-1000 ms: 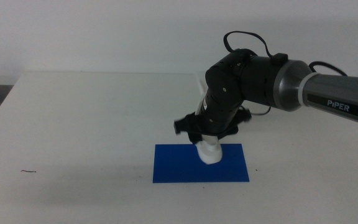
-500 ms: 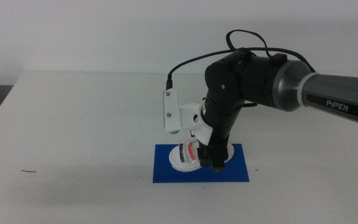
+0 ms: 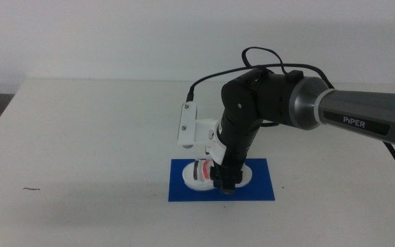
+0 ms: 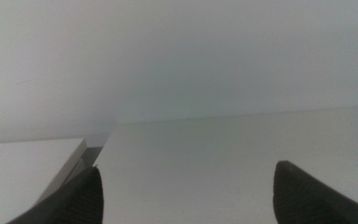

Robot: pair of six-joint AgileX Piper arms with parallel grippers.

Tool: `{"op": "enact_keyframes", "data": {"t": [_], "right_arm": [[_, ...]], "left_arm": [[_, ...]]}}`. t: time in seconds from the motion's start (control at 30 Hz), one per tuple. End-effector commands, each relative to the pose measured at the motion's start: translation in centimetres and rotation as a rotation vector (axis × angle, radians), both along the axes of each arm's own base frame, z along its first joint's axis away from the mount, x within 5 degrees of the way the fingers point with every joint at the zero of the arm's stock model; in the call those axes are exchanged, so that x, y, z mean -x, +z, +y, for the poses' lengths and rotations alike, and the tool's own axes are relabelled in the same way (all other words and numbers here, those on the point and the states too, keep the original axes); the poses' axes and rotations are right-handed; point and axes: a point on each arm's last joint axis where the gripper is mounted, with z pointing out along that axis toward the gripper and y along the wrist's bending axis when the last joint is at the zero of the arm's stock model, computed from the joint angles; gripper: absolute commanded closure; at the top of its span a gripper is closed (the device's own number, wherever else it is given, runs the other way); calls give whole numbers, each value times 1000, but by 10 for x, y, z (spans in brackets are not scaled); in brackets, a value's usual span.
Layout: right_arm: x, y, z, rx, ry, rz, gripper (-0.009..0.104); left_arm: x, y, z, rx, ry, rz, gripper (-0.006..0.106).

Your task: Use one arm to grab the shoe from the table and place it on the mat.

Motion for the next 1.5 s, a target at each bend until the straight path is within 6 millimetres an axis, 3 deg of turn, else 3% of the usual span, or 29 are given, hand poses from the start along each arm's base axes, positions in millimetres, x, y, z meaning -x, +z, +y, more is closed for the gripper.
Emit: {"op": "enact_keyframes", "data": {"t": [0.0, 0.23, 0.33, 0.4, 0.53, 0.6, 0.7, 0.83, 1.0, 1.2, 1.33, 1.47], "right_arm": [[-4, 3, 4, -44, -49, -35, 79], [-4, 3, 4, -50, -56, -39, 25], [-2, 18, 2, -70, -52, -65, 14], [3, 40, -5, -104, -56, -107, 14], [29, 93, -49, -252, -223, -220, 14], [48, 121, -85, -395, -408, -298, 14], [85, 140, -143, -616, -662, -443, 14], [148, 132, -202, -722, -845, -520, 14], [209, 100, -244, -842, -989, -667, 14], [257, 68, -263, -909, -1050, -836, 14], [275, 61, -266, -977, -1018, -949, 14], [286, 41, -266, -1007, -1000, -988, 14]], "left_arm": [[0, 1, 0, 7, -2, -7, 7], [0, 1, 0, 7, -2, -7, 7], [0, 1, 0, 7, -2, -7, 7], [0, 1, 0, 7, -2, -7, 7], [0, 1, 0, 7, -2, -7, 7], [0, 1, 0, 7, -2, -7, 7], [0, 1, 0, 7, -2, -7, 7], [0, 1, 0, 7, -2, -7, 7], [0, 1, 0, 7, -2, -7, 7], [0, 1, 0, 7, -2, -7, 7], [0, 1, 0, 7, -2, -7, 7], [0, 1, 0, 7, -2, -7, 7]]}}
